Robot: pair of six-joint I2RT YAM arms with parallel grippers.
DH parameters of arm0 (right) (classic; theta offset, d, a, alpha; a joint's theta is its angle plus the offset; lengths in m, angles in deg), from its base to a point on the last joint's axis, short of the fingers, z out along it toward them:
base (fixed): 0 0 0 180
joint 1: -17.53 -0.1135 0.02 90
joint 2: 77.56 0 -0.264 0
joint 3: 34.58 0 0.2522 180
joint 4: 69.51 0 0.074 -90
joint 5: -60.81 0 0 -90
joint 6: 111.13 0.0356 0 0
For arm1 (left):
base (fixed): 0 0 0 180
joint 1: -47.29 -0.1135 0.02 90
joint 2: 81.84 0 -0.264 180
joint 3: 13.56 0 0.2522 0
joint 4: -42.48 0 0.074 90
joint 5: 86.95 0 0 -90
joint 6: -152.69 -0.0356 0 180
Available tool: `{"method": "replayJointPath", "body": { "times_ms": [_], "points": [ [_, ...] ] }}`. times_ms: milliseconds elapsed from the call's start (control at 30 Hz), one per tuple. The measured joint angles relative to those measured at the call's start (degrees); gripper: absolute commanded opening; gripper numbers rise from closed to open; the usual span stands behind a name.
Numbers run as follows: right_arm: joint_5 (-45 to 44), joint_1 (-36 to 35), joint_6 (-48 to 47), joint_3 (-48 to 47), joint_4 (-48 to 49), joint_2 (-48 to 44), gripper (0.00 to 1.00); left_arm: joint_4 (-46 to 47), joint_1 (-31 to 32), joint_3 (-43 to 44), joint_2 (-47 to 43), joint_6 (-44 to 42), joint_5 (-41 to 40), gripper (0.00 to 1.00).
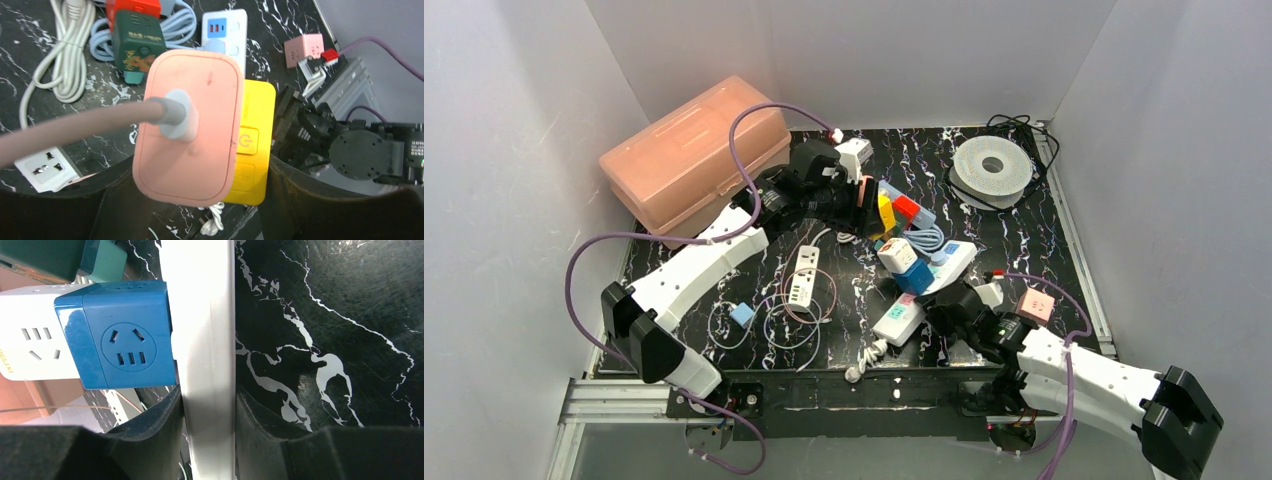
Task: Pull the plug off the socket
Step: Remove the plug from the socket.
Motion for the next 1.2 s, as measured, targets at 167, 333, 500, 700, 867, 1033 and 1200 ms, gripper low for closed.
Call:
{"method": "replayJointPath", "body": {
  "times_ms": [167, 333, 500, 700, 867, 1033, 1200],
  "points": [
    [-0.83, -0.17, 2.97, 1.62, 2.19, -0.48, 0.01, -0.15, 0.15, -4.17, -1.18, -2.29, 6.38, 0.0],
    [-2.73, -0.79, 7.96, 8.7, 10.99, -3.74, 0.19, -3.28, 0.35, -10.14, -4.48, -6.36, 11.45, 0.0],
    [-2.58, -0.85, 7.8, 4.55, 7.56, -1.03, 0.44, -4.59, 0.96, -11.41, -9.27, -10.58, 13.64, 0.0],
    [-0.07, -0.61, 8.74, 2.01, 0.55, -2.95, 0.6, -5.9, 1.29, -11.54, -12.22, -16.04, 15.26, 0.0],
    [3.28, -0.48, 8.72, 2.01, -6.03, -12.52, 0.78, -6.8, 1.31, -14.4, -13.73, -18.8, 16.0, 0.0],
    [6.27, -0.48, 5.14, 2.01, -10.99, -16.87, 0.66, -7.63, 1.7, -15.19, -14.64, -20.74, 16.04, 0.0],
    [8.2, -0.63, -1.64, -1.51, -16.48, -13.29, 0.33, -7.87, 2.84, -15.19, -15.72, -22.8, 16.09, 0.0]
  ]
}}
